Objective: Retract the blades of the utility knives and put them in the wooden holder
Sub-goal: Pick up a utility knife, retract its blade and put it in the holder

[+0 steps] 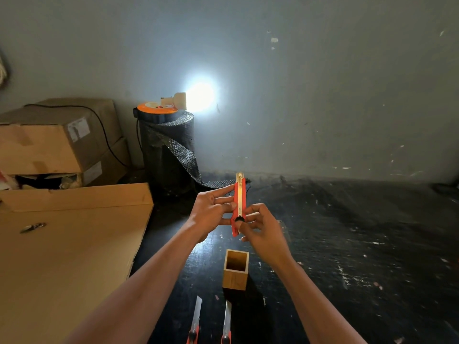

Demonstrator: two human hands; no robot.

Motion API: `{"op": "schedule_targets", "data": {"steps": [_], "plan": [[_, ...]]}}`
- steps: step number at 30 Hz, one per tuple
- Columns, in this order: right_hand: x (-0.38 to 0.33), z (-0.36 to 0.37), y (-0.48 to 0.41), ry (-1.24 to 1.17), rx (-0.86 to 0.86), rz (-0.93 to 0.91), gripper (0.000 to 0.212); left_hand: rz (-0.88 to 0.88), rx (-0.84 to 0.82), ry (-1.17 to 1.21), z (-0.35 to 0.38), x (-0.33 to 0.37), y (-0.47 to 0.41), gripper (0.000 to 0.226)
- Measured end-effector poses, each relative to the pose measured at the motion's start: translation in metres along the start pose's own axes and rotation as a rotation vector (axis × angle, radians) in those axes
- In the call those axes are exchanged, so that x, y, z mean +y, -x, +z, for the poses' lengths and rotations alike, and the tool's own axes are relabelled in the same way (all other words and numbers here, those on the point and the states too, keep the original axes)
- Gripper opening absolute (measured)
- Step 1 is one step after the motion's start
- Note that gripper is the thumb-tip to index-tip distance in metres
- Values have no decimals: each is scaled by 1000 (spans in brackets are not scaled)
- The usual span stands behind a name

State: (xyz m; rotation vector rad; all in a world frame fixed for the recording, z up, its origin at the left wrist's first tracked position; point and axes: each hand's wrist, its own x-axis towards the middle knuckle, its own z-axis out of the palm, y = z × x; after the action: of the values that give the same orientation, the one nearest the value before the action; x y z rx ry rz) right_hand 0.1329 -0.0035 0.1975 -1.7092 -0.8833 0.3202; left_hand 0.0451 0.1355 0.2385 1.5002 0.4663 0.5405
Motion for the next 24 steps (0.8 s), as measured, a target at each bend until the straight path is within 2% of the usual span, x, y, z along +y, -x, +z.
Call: {"op": "schedule_targets", "data": {"steps": [7,14,18,21,24], "plan": [[13,3,-9,-14,-8,59,54,-29,-13,26,-3,-12,-2,51],[33,2,-20,-87,15,36,34,-128,-93,55,-2,-48,-9,56],[46,0,-34,-105,4,94,21,-161,-86,69,3,-72,-19,48],[63,2,-43,-6,30,147,14,-129,39,-229,0,-103,-32,45],[86,6,-47,101,21,207,11,-129,31,-540,0,-128,-32,55]]}}
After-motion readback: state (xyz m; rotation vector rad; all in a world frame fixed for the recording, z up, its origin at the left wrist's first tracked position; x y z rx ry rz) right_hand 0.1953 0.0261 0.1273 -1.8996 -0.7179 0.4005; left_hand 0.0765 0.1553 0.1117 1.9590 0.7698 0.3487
